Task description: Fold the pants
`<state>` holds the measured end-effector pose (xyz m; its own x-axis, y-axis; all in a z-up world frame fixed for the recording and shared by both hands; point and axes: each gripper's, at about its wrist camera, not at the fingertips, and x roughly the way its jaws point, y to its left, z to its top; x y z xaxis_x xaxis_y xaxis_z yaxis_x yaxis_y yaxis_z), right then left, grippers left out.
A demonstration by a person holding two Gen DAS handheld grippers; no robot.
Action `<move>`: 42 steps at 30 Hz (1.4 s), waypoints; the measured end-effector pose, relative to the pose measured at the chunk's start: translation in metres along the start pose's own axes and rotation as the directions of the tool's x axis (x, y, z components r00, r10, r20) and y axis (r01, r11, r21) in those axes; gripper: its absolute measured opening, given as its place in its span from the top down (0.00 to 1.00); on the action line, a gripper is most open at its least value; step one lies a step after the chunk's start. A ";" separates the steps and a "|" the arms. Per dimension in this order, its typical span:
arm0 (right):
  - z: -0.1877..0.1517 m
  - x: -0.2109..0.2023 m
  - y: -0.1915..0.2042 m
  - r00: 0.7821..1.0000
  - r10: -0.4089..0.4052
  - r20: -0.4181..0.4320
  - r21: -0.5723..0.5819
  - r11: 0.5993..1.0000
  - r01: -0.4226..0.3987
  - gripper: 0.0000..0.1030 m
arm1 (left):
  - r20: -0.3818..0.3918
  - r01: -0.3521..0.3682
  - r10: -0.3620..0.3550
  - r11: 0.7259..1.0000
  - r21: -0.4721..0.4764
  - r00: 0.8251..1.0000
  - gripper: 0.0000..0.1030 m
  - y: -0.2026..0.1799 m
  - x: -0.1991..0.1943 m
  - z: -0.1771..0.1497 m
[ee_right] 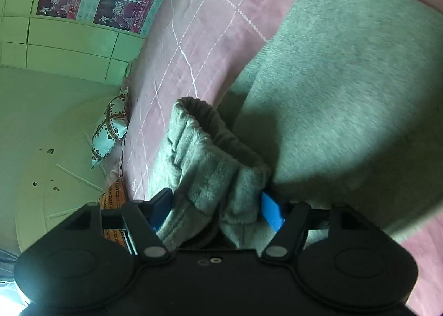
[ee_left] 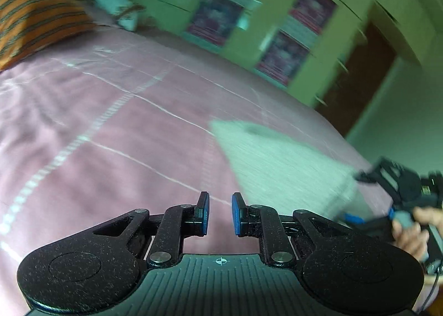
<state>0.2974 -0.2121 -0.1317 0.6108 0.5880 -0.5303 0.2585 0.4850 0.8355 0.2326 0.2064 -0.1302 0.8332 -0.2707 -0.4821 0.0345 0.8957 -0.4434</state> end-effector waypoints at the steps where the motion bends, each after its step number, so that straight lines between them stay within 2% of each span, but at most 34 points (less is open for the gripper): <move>1: -0.002 -0.001 -0.002 1.000 0.010 0.004 -0.001 1.000 -0.010 0.41 | -0.012 0.020 -0.020 1.000 0.002 1.000 0.84 -0.008 0.003 -0.005; 3: 0.000 0.003 -0.007 1.000 0.013 0.005 0.024 1.000 -0.014 0.41 | -0.037 0.053 -0.052 0.998 0.022 0.998 0.84 -0.026 0.010 -0.015; 5: 0.007 0.015 -0.005 1.000 0.014 -0.002 0.059 0.998 -0.014 0.38 | -0.046 0.053 -0.052 0.998 0.016 0.998 0.84 -0.040 0.017 -0.023; 6: 0.010 0.020 0.000 1.000 0.001 -0.020 0.034 0.999 0.000 0.53 | -0.041 0.060 -0.060 0.998 0.009 0.997 0.84 -0.044 0.018 -0.025; 7: 0.010 0.024 0.006 0.999 -0.021 -0.031 -0.013 1.000 0.021 0.63 | -0.046 0.060 -0.060 0.998 0.005 0.997 0.82 -0.048 0.020 -0.027; 9: 0.008 0.017 0.023 0.999 -0.035 -0.008 -0.143 0.989 0.033 0.69 | -0.036 0.032 -0.030 0.999 0.037 0.999 0.68 -0.062 0.020 -0.029; 10: 0.004 0.008 0.033 1.000 -0.018 0.013 -0.210 0.978 0.020 0.70 | -0.023 0.032 -0.031 0.998 0.059 0.999 0.55 -0.069 0.017 -0.031; 11: 0.001 0.000 0.041 1.000 0.001 0.027 -0.253 0.967 0.005 0.71 | -0.008 0.031 -0.031 0.997 0.067 1.000 0.49 -0.073 0.015 -0.033; 15: -0.008 -0.030 0.067 0.996 0.055 0.072 -0.357 0.934 -0.026 0.71 | -0.015 -0.029 0.030 0.996 0.090 0.999 0.48 -0.083 0.019 -0.034; 17: -0.012 -0.049 0.074 0.992 0.080 0.099 -0.396 0.918 -0.034 0.71 | -0.011 -0.039 0.040 0.997 0.074 0.999 0.48 -0.084 0.021 -0.031; 20: -0.009 -0.077 0.074 0.986 0.106 0.131 -0.435 0.899 -0.038 0.71 | -0.019 -0.043 0.045 0.993 0.109 0.999 0.48 -0.094 0.026 -0.030; 27: 0.005 -0.109 0.064 0.973 0.135 0.186 -0.428 0.903 -0.044 0.71 | 0.012 -0.036 0.034 0.990 0.137 0.999 0.48 -0.120 0.027 -0.027; 31: 0.006 -0.124 0.024 0.965 0.105 0.240 -0.429 0.903 0.009 0.71 | -0.009 -0.038 0.040 0.984 0.174 0.999 0.47 -0.129 0.032 -0.030; 32: 0.010 -0.118 0.004 0.967 0.066 0.246 -0.401 0.915 0.040 0.71 | -0.024 -0.045 0.051 0.982 0.181 0.998 0.47 -0.129 0.034 -0.032; 33: 0.018 -0.106 -0.025 0.974 0.009 0.228 -0.317 0.946 0.065 0.71 | -0.039 -0.057 0.066 0.980 0.192 0.997 0.47 -0.131 0.037 -0.034; 34: 0.027 -0.091 -0.056 0.982 -0.069 0.174 -0.214 0.971 0.106 0.72 | -0.053 -0.071 0.083 0.976 0.205 0.995 0.47 -0.133 0.039 -0.036; 35: 0.030 -0.084 -0.076 0.988 -0.047 0.145 -0.148 0.987 0.069 0.73 | -0.058 -0.084 0.098 0.973 0.216 0.993 0.47 -0.134 0.039 -0.038; 36: 0.031 -0.087 -0.084 0.988 0.007 0.153 -0.115 0.993 0.011 0.72 | -0.057 -0.086 0.100 0.973 0.216 0.993 0.46 -0.135 0.036 -0.039; 40: 0.030 -0.089 -0.059 0.986 -0.027 0.162 -0.194 0.979 0.059 0.71 | -0.083 -0.104 0.120 0.979 0.175 0.989 0.46 -0.126 0.036 -0.039; 42: 0.031 -0.093 -0.041 0.984 -0.004 0.178 -0.244 0.969 0.048 0.71 | -0.092 -0.140 0.158 0.974 0.178 0.983 0.46 -0.122 0.039 -0.040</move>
<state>0.2534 -0.3067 -0.1124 0.7333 0.4615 -0.4993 0.0971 0.6558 0.7487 0.2388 0.0725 -0.1248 0.7739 -0.1572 -0.6134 0.0155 0.9731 -0.2299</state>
